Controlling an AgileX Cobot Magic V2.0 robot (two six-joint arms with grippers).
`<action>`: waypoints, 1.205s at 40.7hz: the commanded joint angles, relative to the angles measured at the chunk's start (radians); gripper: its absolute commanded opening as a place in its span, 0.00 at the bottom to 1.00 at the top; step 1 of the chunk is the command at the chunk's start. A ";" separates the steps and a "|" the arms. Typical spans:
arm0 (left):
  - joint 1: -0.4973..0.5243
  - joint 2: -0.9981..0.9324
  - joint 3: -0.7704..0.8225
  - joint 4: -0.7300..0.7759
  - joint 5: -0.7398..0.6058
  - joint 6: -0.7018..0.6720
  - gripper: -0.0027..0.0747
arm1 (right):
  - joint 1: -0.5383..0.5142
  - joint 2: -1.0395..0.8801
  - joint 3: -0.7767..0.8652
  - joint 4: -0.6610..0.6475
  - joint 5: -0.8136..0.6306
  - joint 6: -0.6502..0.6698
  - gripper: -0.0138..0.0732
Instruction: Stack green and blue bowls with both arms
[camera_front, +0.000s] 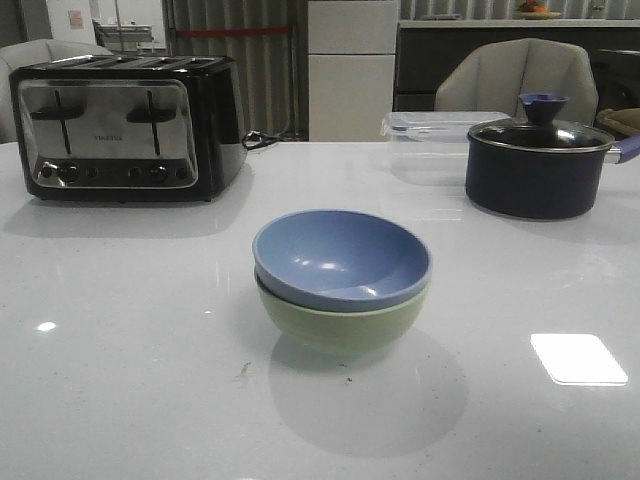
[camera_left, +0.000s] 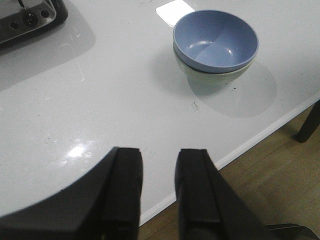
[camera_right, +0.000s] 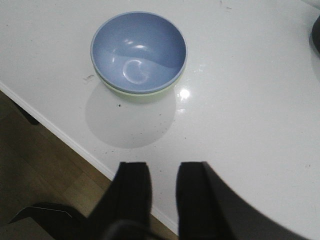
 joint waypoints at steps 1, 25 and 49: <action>-0.007 0.004 -0.028 -0.002 -0.078 -0.008 0.25 | 0.000 -0.003 -0.025 -0.008 -0.060 -0.006 0.29; -0.007 0.004 -0.028 -0.015 -0.080 -0.008 0.15 | 0.000 -0.003 -0.025 -0.008 -0.060 -0.006 0.22; 0.366 -0.392 0.327 -0.021 -0.514 0.000 0.15 | 0.000 -0.003 -0.025 -0.008 -0.060 -0.006 0.22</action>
